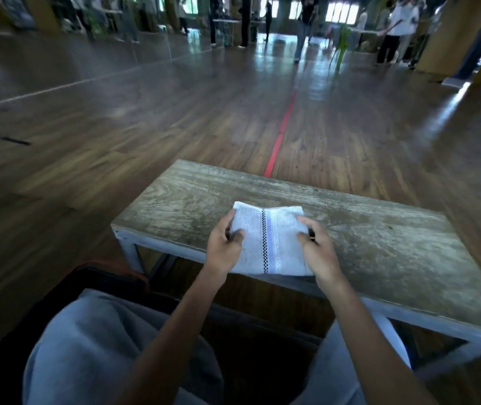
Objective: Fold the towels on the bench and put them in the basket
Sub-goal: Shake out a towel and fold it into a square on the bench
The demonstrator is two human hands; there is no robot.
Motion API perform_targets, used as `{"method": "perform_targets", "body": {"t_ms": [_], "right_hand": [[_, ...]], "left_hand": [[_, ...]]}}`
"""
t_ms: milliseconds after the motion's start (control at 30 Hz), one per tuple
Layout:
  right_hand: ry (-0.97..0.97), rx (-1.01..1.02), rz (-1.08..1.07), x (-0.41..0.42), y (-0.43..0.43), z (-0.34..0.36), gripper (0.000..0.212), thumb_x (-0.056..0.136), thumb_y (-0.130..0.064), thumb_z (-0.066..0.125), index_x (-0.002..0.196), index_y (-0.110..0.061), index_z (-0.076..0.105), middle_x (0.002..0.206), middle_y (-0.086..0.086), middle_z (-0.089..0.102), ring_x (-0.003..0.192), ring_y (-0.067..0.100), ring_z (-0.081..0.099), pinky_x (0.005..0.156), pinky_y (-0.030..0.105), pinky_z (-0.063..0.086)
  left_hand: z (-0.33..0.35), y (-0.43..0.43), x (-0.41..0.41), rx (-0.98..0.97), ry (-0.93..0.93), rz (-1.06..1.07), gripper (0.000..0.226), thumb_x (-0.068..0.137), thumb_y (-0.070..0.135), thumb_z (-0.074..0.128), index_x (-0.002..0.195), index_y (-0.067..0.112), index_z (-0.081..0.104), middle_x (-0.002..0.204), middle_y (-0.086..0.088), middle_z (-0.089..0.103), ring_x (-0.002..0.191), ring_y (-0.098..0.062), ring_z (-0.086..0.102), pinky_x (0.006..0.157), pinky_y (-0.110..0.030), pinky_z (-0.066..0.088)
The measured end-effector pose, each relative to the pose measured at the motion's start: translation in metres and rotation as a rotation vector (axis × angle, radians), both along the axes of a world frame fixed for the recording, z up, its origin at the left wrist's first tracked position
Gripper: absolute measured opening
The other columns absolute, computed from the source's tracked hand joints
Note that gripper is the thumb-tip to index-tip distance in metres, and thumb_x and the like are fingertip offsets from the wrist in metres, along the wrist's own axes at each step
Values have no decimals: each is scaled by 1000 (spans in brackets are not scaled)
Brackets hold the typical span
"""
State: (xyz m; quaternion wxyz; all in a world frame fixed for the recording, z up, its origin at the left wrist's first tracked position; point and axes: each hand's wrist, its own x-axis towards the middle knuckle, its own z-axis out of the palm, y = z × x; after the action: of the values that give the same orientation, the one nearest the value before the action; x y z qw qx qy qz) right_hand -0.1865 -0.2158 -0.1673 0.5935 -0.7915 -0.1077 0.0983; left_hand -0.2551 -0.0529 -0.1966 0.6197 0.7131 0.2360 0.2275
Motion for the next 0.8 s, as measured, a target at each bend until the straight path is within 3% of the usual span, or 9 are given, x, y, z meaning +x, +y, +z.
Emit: {"method": "perform_targets", "body": {"t_ms": [67,133,200,300,367,433,567,700,800], "right_hand": [[-43,5,74,-9,28,17,33,97,-12,45,125,-27,54,102,-12,56,114,29,51,89,37,45],[-79,7,148,-20,57,32,32,97,-13,46,123,-30,55,112,-11,54,112,20,52,90,33,43],[-87,17,228,-34,85,43,34,97,-13,45,125,-29,54,115,-7,55,116,20,49,95,37,43],[-111,60,356,-58,127,49,33,95,-12,47,123,-28,56,115,-11,54,117,19,50,76,19,45],[-129,87,441,-76,155,48,34,93,-11,49,121,-28,57,114,-14,53,112,15,53,66,10,40],[-129,98,533,-97,181,43,35,91,-9,50,122,-26,58,112,-14,55,104,15,54,72,17,42],[-103,112,725,-139,229,26,35,89,-7,51,119,-24,59,125,-6,57,106,3,49,88,18,34],[-68,52,831,-169,268,2,37,85,-9,53,113,-32,59,120,-4,60,100,9,56,90,29,44],[-30,-27,925,-181,295,-22,41,84,-6,49,119,-27,57,112,-7,57,84,-1,53,74,19,42]], "left_hand": [[14,24,-22,22,-24,72,49,93,15,56,140,19,42,127,1,51,109,-14,51,86,-28,44],[27,48,-47,28,-57,144,49,92,16,57,139,20,43,126,0,52,107,-17,55,83,-29,49],[39,68,-76,62,-88,230,50,91,14,58,139,18,45,127,-3,55,104,-17,57,76,-21,50],[53,92,-124,115,-122,358,49,89,8,58,137,12,47,126,-5,56,101,-13,58,71,-6,46],[56,105,-159,123,-145,433,50,88,6,60,136,11,47,127,-7,58,106,-19,60,85,-18,50],[55,115,-193,118,-160,517,51,87,5,62,136,9,47,125,-11,59,108,-20,61,90,-27,50],[45,128,-252,83,-129,682,51,88,0,60,136,3,45,114,-10,60,88,-6,58,71,-6,47],[21,140,-291,61,-56,759,54,89,-2,57,139,2,39,121,-13,56,96,-11,56,75,-12,48],[-8,156,-307,38,12,830,56,88,-4,56,140,2,38,124,-12,54,100,-11,54,75,-13,48]]}}
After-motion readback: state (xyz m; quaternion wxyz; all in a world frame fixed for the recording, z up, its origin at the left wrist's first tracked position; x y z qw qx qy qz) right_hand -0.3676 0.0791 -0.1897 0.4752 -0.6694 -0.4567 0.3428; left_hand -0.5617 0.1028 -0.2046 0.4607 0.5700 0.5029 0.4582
